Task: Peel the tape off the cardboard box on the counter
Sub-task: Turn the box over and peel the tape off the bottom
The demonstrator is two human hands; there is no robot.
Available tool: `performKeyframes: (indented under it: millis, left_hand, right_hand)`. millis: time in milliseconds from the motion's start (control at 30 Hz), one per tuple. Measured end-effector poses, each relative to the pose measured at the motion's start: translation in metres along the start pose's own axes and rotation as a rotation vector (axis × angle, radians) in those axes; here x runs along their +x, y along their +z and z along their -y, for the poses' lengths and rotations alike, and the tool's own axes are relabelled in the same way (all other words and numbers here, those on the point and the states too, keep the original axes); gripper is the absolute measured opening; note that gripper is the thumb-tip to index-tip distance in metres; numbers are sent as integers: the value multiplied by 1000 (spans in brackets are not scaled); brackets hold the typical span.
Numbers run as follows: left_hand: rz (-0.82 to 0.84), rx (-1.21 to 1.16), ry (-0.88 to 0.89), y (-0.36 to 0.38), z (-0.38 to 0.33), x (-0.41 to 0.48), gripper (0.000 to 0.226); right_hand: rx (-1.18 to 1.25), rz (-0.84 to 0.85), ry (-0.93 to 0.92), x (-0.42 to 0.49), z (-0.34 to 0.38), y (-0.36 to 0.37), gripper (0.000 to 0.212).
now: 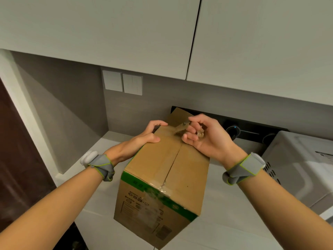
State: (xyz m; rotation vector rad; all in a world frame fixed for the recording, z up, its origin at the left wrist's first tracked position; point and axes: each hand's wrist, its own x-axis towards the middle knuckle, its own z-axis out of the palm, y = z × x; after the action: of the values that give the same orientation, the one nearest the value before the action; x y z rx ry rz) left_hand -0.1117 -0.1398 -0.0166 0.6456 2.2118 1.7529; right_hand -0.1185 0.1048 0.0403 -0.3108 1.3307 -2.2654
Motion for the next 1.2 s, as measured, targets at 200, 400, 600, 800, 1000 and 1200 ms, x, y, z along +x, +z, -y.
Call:
performKeyframes:
  millis: [200, 400, 600, 800, 1000, 1200]
  left_hand:
    - [-9, 116, -80, -27, 1, -9, 50]
    - [61, 280, -121, -36, -5, -8, 31]
    - [38, 269, -154, -36, -4, -11, 36]
    - [75, 340, -182, -45, -12, -12, 31]
    - [159, 626, -206, -26, -46, 1, 52]
    - [22, 650, -165, -14, -37, 6, 59]
  right_hand:
    - [-410, -62, -14, 3, 7, -5, 34]
    - [32, -33, -52, 14, -5, -10, 35]
    - [141, 97, -141, 16, -19, -19, 45]
    - [173, 74, -163, 24, -24, -13, 45]
    - [184, -38, -28, 32, -16, -6, 40]
    - [53, -122, 27, 38, -4, 8, 35]
